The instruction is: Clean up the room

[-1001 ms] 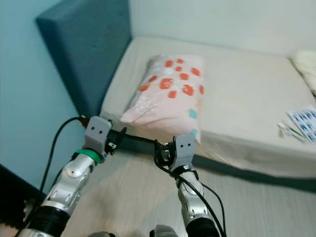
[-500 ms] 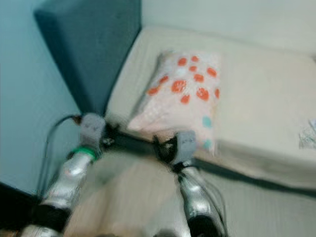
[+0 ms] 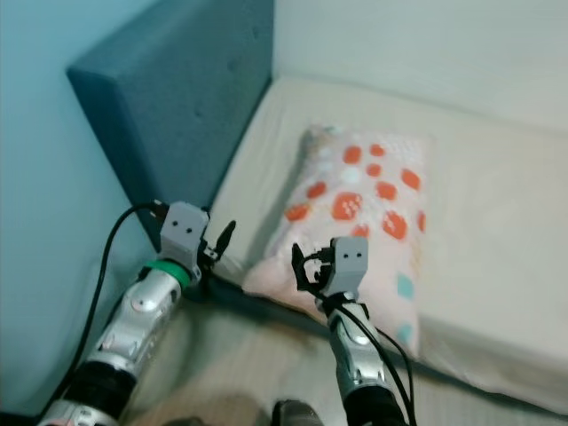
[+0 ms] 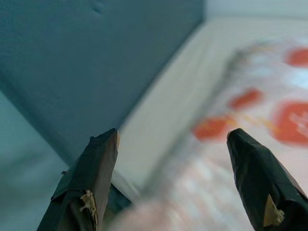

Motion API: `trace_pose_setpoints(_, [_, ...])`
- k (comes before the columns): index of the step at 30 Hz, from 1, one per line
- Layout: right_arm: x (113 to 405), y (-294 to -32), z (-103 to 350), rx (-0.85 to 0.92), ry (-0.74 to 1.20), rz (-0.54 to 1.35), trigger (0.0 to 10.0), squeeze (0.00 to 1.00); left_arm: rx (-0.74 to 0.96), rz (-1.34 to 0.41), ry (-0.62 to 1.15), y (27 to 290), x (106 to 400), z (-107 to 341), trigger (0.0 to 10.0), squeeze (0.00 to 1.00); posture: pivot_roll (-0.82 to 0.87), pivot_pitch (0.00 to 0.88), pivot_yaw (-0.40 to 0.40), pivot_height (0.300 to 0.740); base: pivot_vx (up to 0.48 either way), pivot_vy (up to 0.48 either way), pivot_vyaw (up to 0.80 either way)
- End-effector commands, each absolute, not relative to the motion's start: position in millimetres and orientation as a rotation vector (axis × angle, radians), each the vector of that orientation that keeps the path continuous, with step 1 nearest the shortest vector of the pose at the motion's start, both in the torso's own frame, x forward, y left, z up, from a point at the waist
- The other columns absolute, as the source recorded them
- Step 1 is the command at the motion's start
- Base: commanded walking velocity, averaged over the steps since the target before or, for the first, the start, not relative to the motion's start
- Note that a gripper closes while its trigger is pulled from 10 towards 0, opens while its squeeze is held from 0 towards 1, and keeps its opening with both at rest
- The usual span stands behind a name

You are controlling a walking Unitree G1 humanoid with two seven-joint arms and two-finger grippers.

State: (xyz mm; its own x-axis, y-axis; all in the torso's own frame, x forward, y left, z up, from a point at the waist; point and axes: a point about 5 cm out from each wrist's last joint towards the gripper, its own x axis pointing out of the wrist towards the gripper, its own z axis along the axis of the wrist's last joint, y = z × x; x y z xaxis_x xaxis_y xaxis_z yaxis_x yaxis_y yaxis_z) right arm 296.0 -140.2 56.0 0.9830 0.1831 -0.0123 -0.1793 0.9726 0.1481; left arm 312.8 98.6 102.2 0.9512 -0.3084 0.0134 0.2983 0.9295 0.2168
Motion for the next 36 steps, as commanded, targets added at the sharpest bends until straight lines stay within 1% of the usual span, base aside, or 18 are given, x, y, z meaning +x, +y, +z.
trace_pose_setpoints(1, [290, -139, 45, 0.164, 0.075, 0.174, 10.0, 0.0, 0.223, -0.31, -0.017, 101, 310, 94, 10.0, 0.0, -0.01, 0.0, 0.036, 0.74, 0.386, 0.0, -0.74])
trace_pose_setpoints(8, [290, -140, 45, 0.16, 0.075, 0.169, 10.0, 0.0, 0.222, -0.317, -0.018, 100, 310, 94, 10.0, 0.0, -0.01, 0.0, 0.035, 0.74, 0.387, 0.0, -0.76])
trace_pose_setpoints(20, [291, -141, 45, 0.147, 0.076, 0.17, 10.0, 0.0, 0.21, -0.347, -0.02, 95, 309, 94, 10.0, 0.0, -0.01, 0.0, 0.034, 0.74, 0.366, 0.0, 0.0])
trace_pose_setpoints(23, [291, -141, 45, 0.142, 0.076, 0.172, 10.0, 0.0, 0.198, -0.412, -0.006, 89, 305, 94, 10.0, 0.0, -0.01, 0.0, 0.034, 0.74, 0.0, 0.0, 0.0])
trace_pose_setpoints(24, [291, -141, 45, 0.137, 0.075, 0.174, 10.0, 0.0, 0.183, -0.487, 0.03, 83, 301, 91, 10.0, 0.0, -0.01, 0.0, 0.034, 0.74, 0.0, 0.0, 0.0])
trace_pose_setpoints(25, [291, -141, 45, 0.137, 0.075, 0.174, 10.0, 0.0, 0.183, -0.487, 0.03, 83, 301, 91, 10.0, 0.0, -0.01, 0.0, 0.034, 0.74, 0.0, 0.0, 0.0])
trace_pose_setpoints(27, [291, -141, 46, 0.11, 0.07, 0.185, 10.0, 0.0, 0.137, -0.551, 0.078, 80, 296, 89, 10.0, 0.0, -0.02, 0.0, 0.034, 0.74, 0.0, 0.0, 0.0])
trace_pose_setpoints(28, [291, -141, 46, 0.11, 0.07, 0.185, 10.0, 0.0, 0.137, -0.551, 0.078, 80, 296, 89, 10.0, 0.0, -0.02, 0.0, 0.034, 0.74, 0.0, 0.0, 0.0])
trace_pose_setpoints(32, [292, -143, 48, 0.086, 0.059, 0.186, 10.0, 0.0, 0.086, -0.607, 0.182, 82, 291, 81, 10.0, 0.0, -0.02, 0.0, 0.037, 0.74, 0.0, 0.0, 0.0])
trace_pose_setpoints(36, [292, -143, 48, 0.084, 0.057, 0.18, 10.0, 0.0, 0.073, -0.602, 0.205, 85, 291, 78, 10.0, 0.0, -0.02, 0.0, 0.038, 0.74, 0.0, 0.0, 0.0])
